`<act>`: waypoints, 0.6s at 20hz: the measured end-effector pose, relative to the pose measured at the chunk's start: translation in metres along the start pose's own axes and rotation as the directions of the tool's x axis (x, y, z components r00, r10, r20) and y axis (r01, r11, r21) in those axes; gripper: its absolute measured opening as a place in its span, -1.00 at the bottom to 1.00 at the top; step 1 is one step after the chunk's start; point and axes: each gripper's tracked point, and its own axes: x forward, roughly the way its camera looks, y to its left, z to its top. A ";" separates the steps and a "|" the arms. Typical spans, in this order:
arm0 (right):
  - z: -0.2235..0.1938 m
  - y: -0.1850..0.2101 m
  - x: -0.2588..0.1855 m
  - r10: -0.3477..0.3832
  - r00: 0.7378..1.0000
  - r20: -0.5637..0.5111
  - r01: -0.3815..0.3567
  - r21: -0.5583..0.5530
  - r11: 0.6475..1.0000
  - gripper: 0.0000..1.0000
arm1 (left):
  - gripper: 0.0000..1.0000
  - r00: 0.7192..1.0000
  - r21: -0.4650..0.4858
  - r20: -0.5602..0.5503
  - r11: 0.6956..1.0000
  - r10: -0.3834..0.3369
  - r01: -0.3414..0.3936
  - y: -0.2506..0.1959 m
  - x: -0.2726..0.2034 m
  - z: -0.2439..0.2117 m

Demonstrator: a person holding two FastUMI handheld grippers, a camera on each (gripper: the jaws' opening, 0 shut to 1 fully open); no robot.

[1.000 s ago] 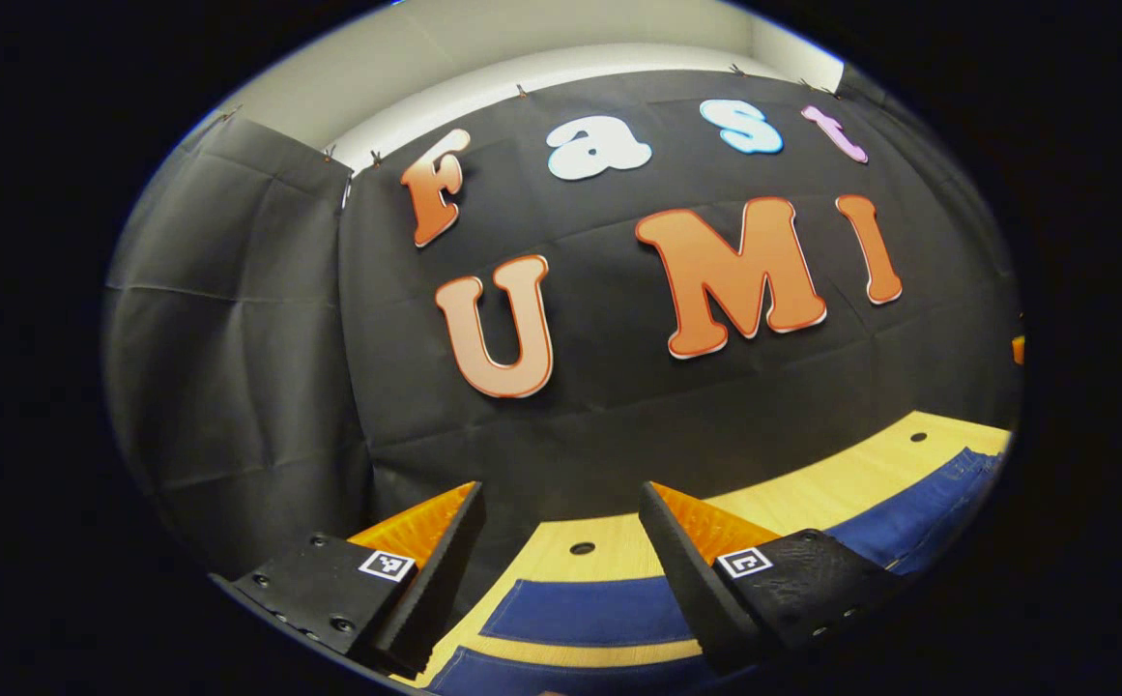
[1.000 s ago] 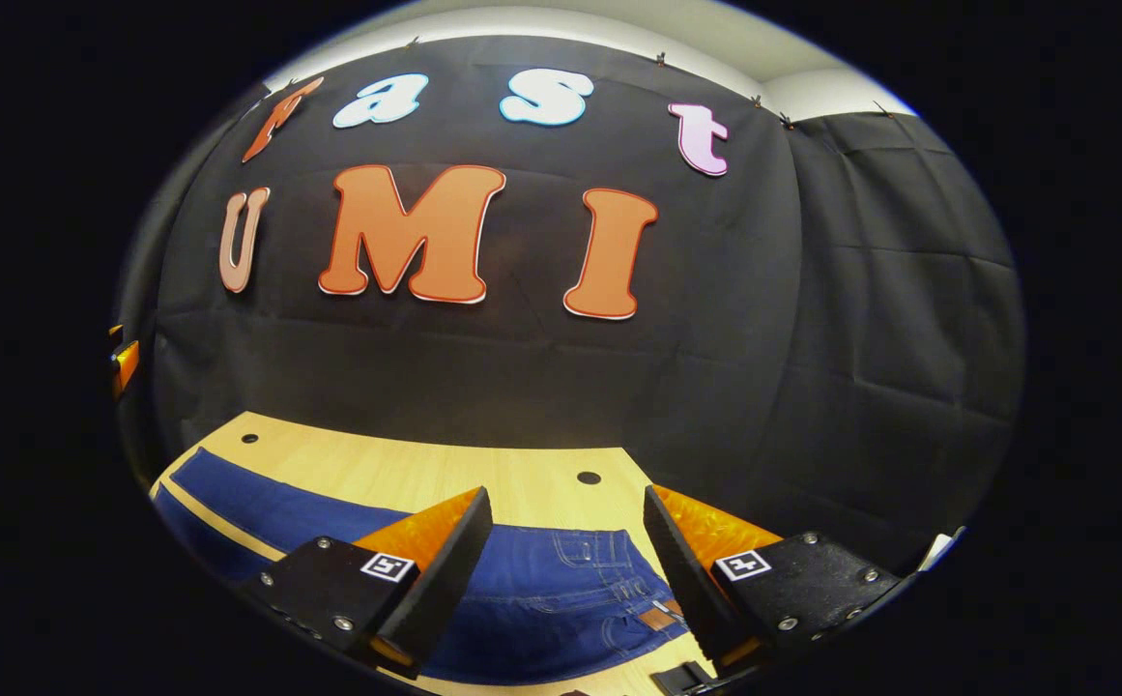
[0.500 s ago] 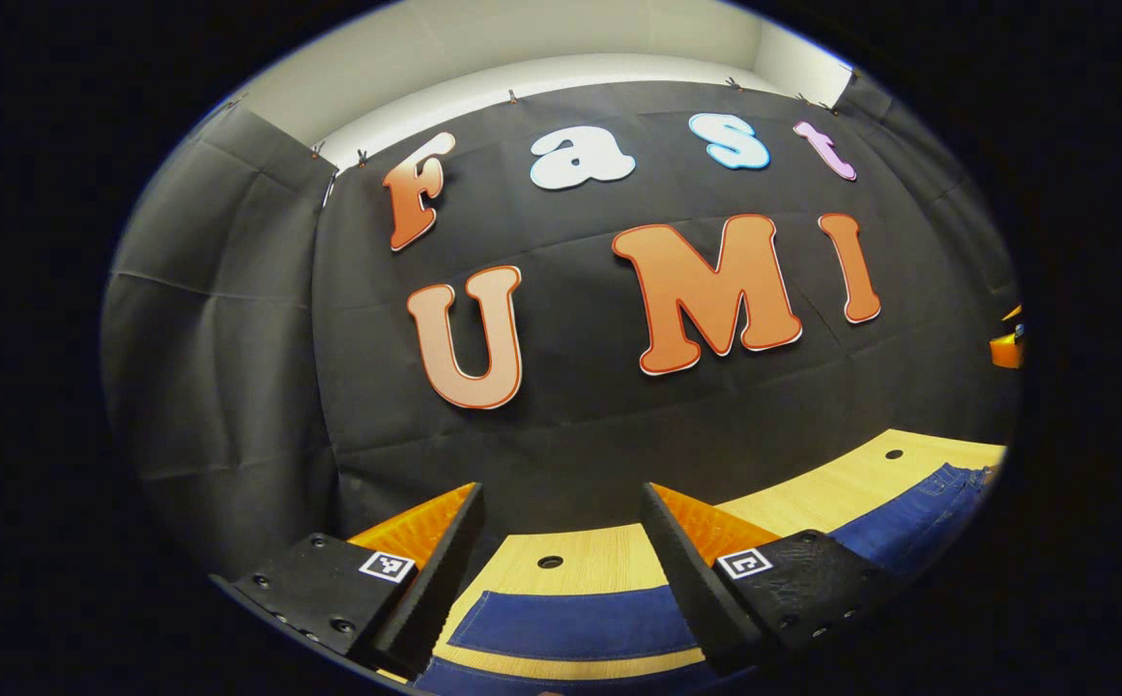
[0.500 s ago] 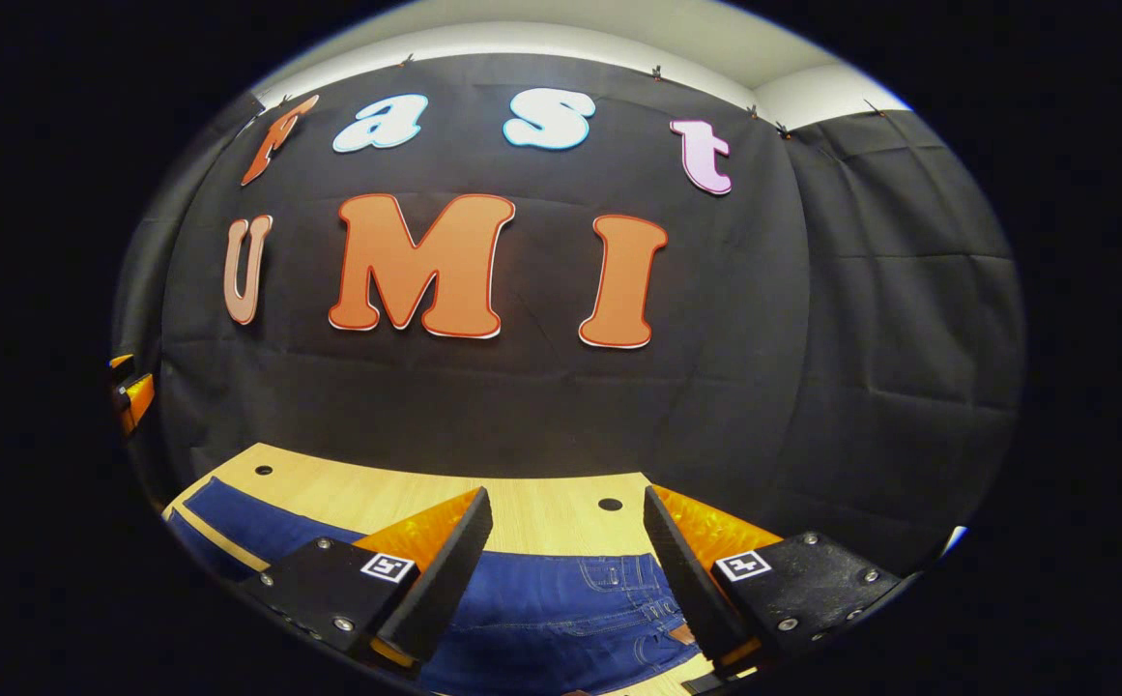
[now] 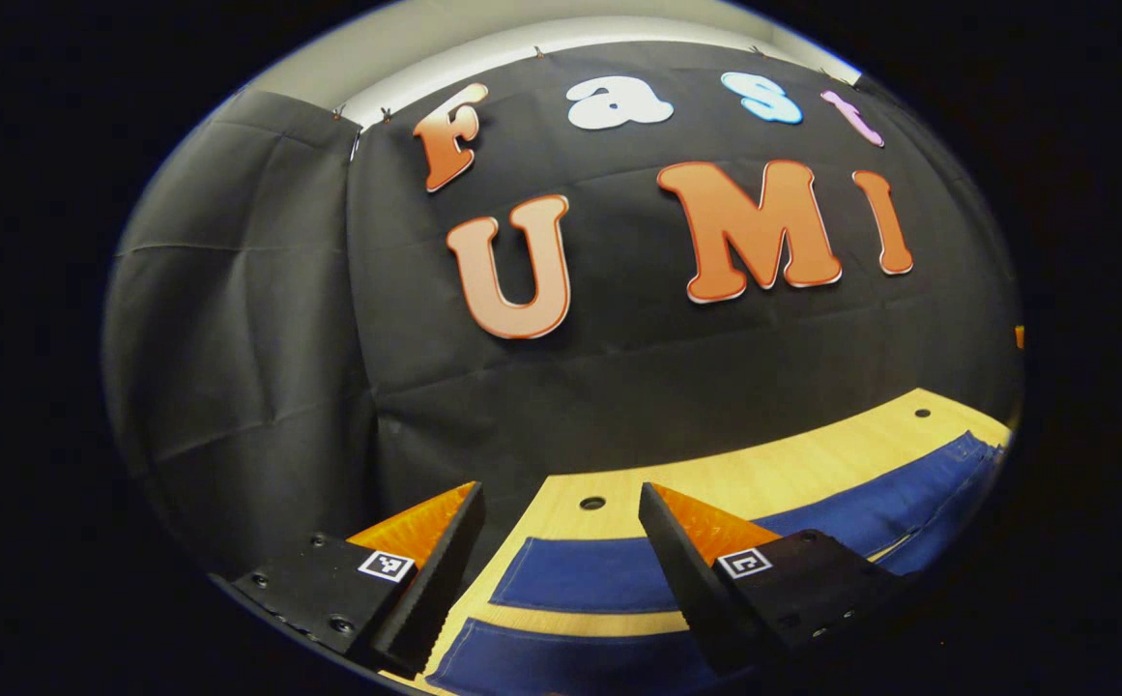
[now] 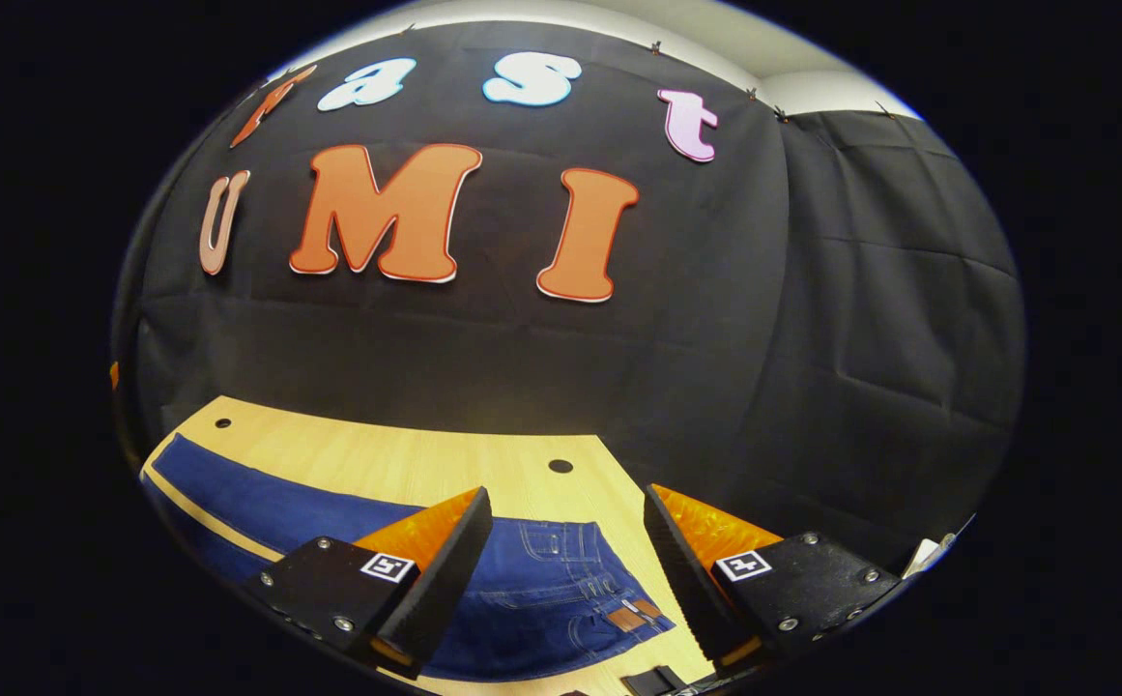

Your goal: Grasp the waist and the cuffs of the jeans and fold them to make the two legs overlap; first hold the waist and fold one-third of the jeans toward the cuffs, then hold the cuffs and fold the remaining one-third in the same direction to finish folding.

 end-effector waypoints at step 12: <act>-0.145 -0.034 0.022 0.100 0.906 -0.411 0.072 0.382 0.921 0.95 | 0.96 0.908 -0.321 -0.418 0.938 -0.014 -0.133 0.044 -0.039 -0.153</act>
